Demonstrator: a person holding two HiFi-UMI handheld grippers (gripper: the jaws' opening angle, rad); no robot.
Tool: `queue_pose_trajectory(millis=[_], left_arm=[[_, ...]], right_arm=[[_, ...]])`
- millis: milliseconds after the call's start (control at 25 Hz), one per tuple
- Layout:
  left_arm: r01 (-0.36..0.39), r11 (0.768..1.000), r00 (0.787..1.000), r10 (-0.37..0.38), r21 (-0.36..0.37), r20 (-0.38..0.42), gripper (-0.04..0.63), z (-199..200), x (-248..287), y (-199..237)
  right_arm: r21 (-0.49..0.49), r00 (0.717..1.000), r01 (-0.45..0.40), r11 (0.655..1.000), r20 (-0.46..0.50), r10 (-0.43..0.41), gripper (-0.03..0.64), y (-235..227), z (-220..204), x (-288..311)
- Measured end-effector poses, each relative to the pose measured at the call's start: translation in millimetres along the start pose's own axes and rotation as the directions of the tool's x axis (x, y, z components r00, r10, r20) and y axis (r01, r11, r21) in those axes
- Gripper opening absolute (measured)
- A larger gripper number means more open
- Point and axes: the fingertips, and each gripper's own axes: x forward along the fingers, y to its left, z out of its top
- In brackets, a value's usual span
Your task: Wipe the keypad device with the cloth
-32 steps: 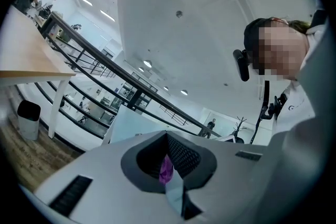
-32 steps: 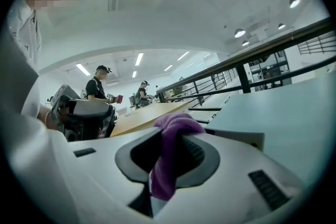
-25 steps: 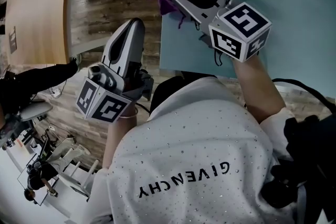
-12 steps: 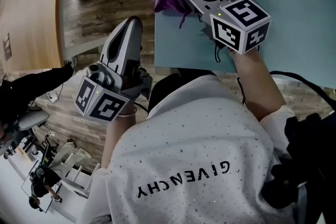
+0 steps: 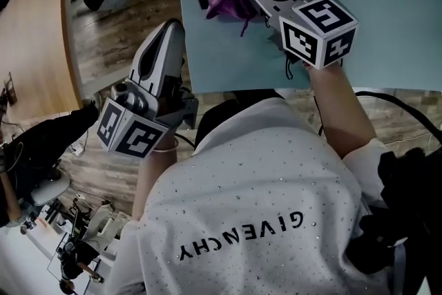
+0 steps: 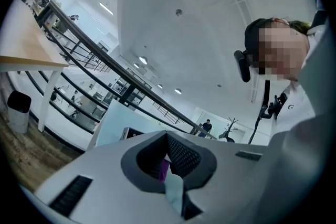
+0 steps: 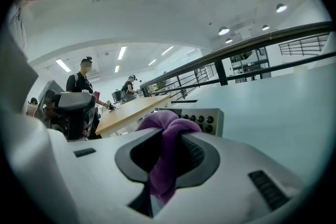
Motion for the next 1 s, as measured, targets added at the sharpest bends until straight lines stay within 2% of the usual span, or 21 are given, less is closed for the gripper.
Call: queue_pose_trajectory(millis=[400,680,800,1000], left_arm=[[0.051,0.999,0.998,-0.051,-0.003,-0.028,0.0,-4.2,9.6,-14.2],[0.048,0.998,0.998,-0.049,-0.032,-0.032,0.0,-0.2,-5.0,9.7],[0.079,0.996,0.995,-0.081,-0.044,-0.052,0.0,0.8,-4.4,24.0],[0.153,0.987,0.979,-0.157,-0.042,-0.13,0.0,12.5,0.5,46.3]], right_arm=[[0.009,0.994,0.11,0.994,0.008,-0.11,0.066,-31.4,-1.7,-30.4],[-0.003,0.977,0.211,0.977,-0.013,-0.211,0.066,-46.4,-10.4,-40.5],[0.018,0.952,0.305,0.952,-0.023,-0.304,0.066,-63.1,-18.8,-42.7],[0.071,0.879,0.477,0.876,-0.041,-0.475,0.065,-69.8,-26.8,-56.2]])
